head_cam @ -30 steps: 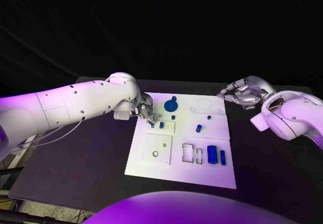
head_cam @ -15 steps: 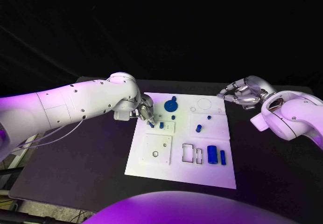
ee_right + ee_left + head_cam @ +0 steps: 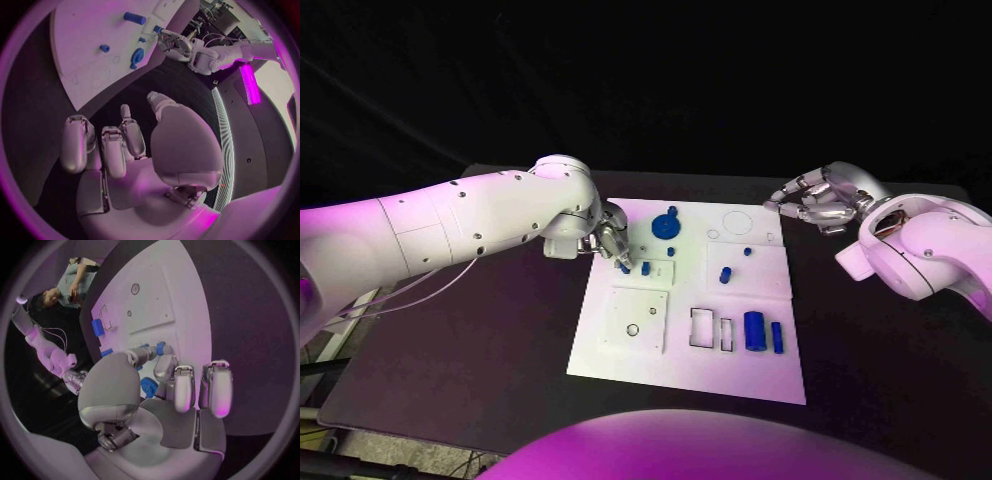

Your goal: Assemble the parts on the task board

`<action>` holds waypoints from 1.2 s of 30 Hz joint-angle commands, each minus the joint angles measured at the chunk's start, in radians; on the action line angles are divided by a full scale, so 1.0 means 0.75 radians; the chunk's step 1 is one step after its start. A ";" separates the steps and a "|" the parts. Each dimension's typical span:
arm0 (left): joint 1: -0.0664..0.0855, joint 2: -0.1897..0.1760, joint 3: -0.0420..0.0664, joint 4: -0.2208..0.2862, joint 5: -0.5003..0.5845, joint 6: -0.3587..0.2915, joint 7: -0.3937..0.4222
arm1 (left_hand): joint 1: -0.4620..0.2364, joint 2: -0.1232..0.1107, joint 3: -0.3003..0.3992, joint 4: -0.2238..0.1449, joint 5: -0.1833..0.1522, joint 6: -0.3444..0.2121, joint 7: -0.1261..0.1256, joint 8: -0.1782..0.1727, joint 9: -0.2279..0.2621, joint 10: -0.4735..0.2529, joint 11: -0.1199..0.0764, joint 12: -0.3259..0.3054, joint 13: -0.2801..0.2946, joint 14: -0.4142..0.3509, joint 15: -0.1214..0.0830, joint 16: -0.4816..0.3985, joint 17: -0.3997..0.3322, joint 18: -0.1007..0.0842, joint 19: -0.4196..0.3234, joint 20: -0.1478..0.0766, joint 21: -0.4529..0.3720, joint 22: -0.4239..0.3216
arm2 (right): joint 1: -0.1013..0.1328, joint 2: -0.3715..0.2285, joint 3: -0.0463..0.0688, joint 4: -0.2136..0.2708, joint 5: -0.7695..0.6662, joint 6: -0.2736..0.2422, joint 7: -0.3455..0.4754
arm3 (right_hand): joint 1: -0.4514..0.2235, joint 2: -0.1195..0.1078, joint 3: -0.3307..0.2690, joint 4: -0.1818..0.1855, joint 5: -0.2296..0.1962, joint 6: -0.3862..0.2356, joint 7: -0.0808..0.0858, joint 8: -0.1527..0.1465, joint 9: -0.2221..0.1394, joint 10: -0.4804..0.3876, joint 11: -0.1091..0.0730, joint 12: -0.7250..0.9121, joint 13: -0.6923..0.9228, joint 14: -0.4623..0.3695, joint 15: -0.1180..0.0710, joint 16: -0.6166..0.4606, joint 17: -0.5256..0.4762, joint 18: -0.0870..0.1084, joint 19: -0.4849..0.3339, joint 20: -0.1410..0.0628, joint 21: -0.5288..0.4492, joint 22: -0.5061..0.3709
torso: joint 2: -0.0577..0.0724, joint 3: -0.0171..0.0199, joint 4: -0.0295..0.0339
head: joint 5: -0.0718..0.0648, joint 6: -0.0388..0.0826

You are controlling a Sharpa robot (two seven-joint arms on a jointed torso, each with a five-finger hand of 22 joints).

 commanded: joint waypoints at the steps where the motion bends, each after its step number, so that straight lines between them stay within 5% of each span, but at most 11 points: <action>1: 0.000 0.003 -0.003 0.001 0.002 0.022 -0.007 | 0.000 0.012 0.234 -0.244 0.009 0.002 -0.005 0.008 0.001 0.000 -0.002 0.000 -0.001 0.136 0.001 0.005 0.351 0.000 0.094 -0.007 -0.002 0.326 | -0.001 0.002 0.000 0.000 -0.014 0.016 0.003 | -0.002 0.015 -0.008 0.002 0.008 -0.010 -0.003 0.007 0.002 -0.006 -0.003 -0.003 0.029 0.115 0.008 -0.009 0.272 0.023 -0.007 0.001 -0.003 0.187 | 0.000 0.0002 0.0002 | 0.000 0.000; 36: -0.003 0.016 -0.022 -0.008 0.042 0.003 -0.043 | -0.023 0.014 0.218 -0.234 0.022 0.009 -0.008 0.010 0.008 0.004 -0.002 0.003 0.001 0.136 0.003 0.005 0.351 0.000 0.094 -0.006 -0.003 0.326 | -0.001 0.001 0.000 0.001 -0.014 0.015 0.004 | -0.001 0.016 -0.011 0.002 0.008 -0.011 -0.003 0.008 0.003 -0.008 -0.003 -0.004 0.028 0.115 0.008 -0.010 0.270 0.024 -0.008 0.001 -0.006 0.186 | -0.001 0.0001 -0.0009 | -0.003 0.000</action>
